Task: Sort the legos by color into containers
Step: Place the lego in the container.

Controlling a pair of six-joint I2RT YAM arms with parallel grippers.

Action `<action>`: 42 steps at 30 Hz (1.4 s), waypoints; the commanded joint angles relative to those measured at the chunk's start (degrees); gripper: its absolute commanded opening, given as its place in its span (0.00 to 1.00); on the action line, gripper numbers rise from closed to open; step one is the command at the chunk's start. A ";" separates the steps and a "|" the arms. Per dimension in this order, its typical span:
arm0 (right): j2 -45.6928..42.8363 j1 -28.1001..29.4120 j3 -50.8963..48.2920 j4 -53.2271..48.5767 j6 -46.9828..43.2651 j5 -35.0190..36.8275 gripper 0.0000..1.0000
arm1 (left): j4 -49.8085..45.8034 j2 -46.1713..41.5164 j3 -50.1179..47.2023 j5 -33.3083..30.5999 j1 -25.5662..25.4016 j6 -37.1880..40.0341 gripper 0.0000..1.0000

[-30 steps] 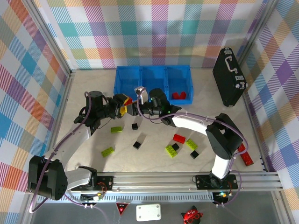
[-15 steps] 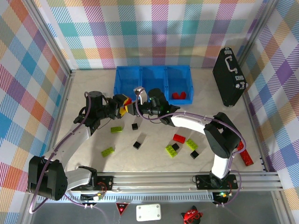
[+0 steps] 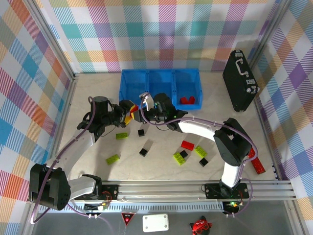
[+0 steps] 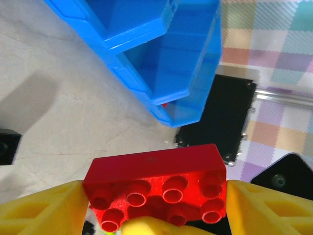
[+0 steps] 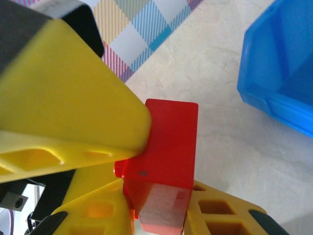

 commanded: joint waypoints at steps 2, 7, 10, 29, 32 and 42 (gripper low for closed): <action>-2.16 0.11 3.21 -11.17 -2.45 3.02 0.20 | -14.52 -0.61 5.70 -3.97 0.46 11.98 0.74; -2.61 -0.76 5.45 -21.86 -5.35 5.32 0.20 | -24.03 0.44 9.81 -8.36 0.48 22.07 0.75; -2.28 -1.63 8.24 -30.11 -7.46 7.30 0.20 | -28.32 1.77 11.38 -9.87 0.48 27.08 0.76; -4.22 -19.52 14.54 -51.98 -17.69 14.87 0.20 | -41.67 7.29 10.70 -16.29 0.36 45.68 0.79; -1.61 -22.62 17.80 -53.31 -19.32 15.08 0.20 | -41.60 7.54 9.79 -15.74 0.41 46.31 0.79; 11.88 -28.65 33.58 -58.46 -22.82 16.18 0.20 | -42.60 6.82 8.43 -16.03 0.40 47.87 0.81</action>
